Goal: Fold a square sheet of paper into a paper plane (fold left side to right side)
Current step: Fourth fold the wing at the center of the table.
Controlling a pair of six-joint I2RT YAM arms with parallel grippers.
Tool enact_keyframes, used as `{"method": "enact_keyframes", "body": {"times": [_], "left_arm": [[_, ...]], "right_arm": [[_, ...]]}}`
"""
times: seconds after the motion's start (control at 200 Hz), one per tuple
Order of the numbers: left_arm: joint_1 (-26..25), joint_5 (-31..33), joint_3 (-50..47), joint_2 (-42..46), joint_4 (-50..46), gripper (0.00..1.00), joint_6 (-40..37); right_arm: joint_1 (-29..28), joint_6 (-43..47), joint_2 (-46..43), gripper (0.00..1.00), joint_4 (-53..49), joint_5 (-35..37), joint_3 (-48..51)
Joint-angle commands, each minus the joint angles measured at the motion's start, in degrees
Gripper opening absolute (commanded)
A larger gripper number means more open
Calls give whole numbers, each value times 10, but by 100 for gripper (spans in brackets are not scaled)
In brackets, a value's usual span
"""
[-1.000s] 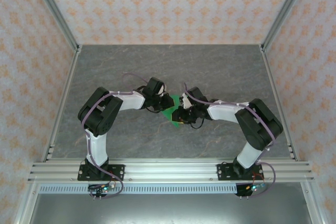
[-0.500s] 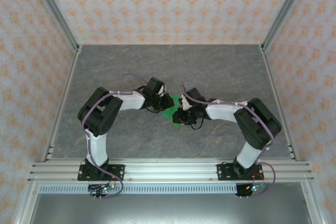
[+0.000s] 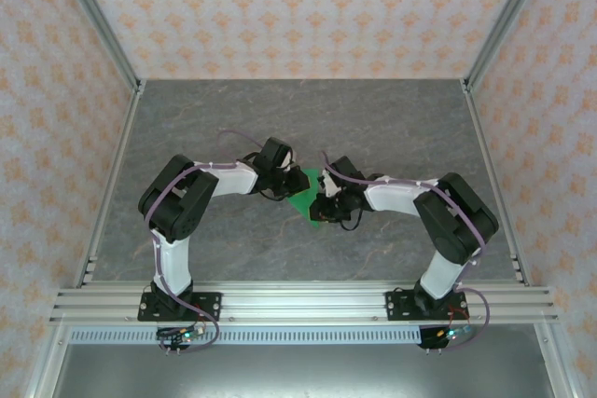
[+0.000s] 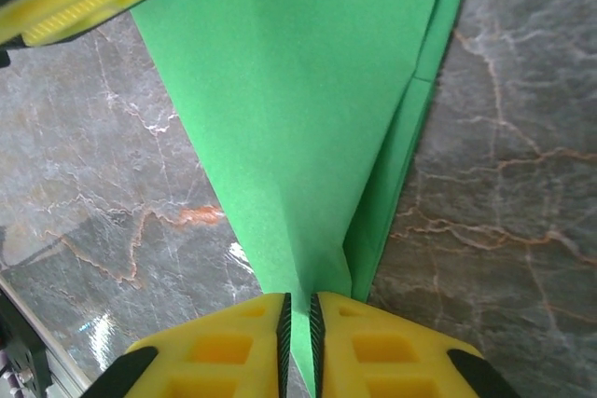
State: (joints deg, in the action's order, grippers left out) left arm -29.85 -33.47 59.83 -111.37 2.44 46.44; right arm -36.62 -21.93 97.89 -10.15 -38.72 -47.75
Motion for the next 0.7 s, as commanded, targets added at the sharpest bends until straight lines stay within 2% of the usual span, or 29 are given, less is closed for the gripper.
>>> {"method": "enact_keyframes", "body": {"times": [0.0, 0.26, 0.515, 0.696], "left_arm": [[-2, 33, -14, -22, -44, 16, -4], [-1, 33, -12, -23, -45, 16, -4], [-1, 33, -10, -24, -47, 16, -5], [-3, 32, -11, -23, -44, 16, -4]], "right_arm": [[-7, 18, 10, 15, -92, 8, 18], [-15, 10, -22, 15, -72, -48, 56], [-15, 21, -34, 14, -112, -31, 68], [-15, 8, -111, 14, -118, -19, 50]]}}
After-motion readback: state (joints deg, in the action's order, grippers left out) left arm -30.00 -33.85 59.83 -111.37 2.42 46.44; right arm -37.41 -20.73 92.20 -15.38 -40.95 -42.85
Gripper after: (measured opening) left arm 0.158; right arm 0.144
